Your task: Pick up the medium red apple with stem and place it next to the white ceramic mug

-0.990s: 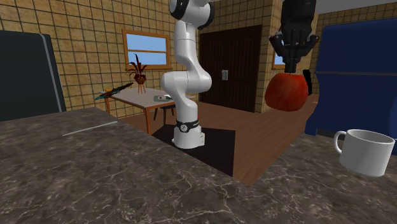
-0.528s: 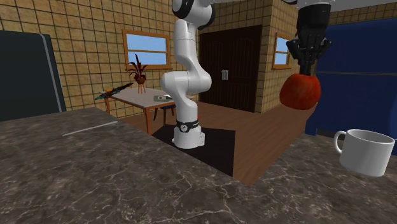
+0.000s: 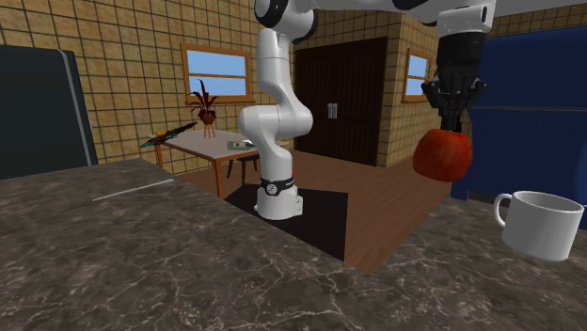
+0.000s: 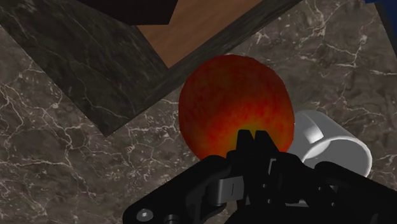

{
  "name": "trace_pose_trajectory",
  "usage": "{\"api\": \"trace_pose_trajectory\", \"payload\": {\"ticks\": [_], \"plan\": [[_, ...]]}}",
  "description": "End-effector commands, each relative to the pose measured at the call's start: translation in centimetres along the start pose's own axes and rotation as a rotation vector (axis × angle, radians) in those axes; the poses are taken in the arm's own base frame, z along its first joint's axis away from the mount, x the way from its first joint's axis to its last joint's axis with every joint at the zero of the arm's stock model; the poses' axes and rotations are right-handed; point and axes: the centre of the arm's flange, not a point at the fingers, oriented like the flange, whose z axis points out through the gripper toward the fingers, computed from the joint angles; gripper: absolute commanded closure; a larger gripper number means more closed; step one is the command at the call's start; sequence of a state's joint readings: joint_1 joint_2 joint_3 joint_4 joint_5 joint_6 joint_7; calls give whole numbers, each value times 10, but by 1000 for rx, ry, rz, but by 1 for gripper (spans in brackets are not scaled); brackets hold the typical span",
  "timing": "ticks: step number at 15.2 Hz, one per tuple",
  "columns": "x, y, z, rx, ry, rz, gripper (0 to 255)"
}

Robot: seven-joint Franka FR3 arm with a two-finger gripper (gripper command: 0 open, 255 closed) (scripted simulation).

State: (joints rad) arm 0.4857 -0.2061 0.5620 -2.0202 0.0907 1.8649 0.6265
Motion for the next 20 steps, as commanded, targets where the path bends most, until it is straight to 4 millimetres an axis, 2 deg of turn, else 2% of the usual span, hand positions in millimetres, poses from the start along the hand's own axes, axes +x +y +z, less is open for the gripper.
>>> {"api": "trace_pose_trajectory", "payload": {"ticks": [1,20], "plan": [[0,0,11,0,1,0,255],[-3,-1,111,0,1,0,255]]}}
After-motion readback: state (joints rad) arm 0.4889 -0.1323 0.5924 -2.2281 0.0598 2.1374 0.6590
